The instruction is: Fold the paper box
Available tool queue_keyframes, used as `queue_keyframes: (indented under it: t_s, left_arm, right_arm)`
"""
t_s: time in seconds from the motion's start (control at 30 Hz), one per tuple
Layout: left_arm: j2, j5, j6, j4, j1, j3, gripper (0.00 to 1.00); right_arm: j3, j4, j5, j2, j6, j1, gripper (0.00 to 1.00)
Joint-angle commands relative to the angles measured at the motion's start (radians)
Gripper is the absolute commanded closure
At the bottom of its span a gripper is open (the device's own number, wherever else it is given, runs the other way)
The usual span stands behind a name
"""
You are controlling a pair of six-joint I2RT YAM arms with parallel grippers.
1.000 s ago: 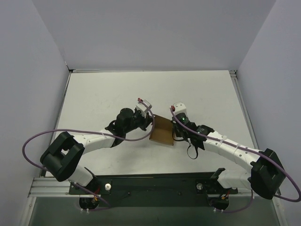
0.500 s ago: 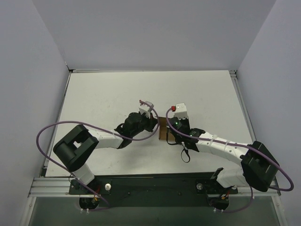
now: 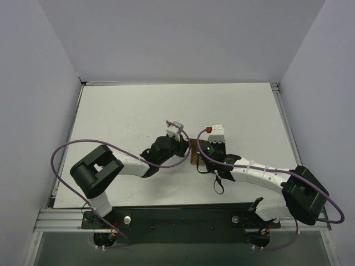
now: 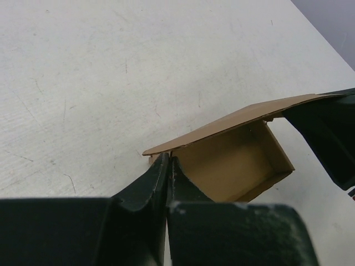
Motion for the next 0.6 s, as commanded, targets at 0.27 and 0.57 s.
queue_keyframes:
  t_s: [0.27, 0.57]
  left_arm:
    - [-0.214, 0.455, 0.180, -0.019, 0.184, -0.102, 0.32]
    - [-0.258, 0.642, 0.224, -0.033, 0.309, -0.133, 0.23]
  right_arm:
    - [-0.051, 0.058, -0.353, -0.169, -0.164, 0.006, 1.00]
    - [-0.067, 0.007, -0.657, -0.256, -0.221, -0.142, 1.00]
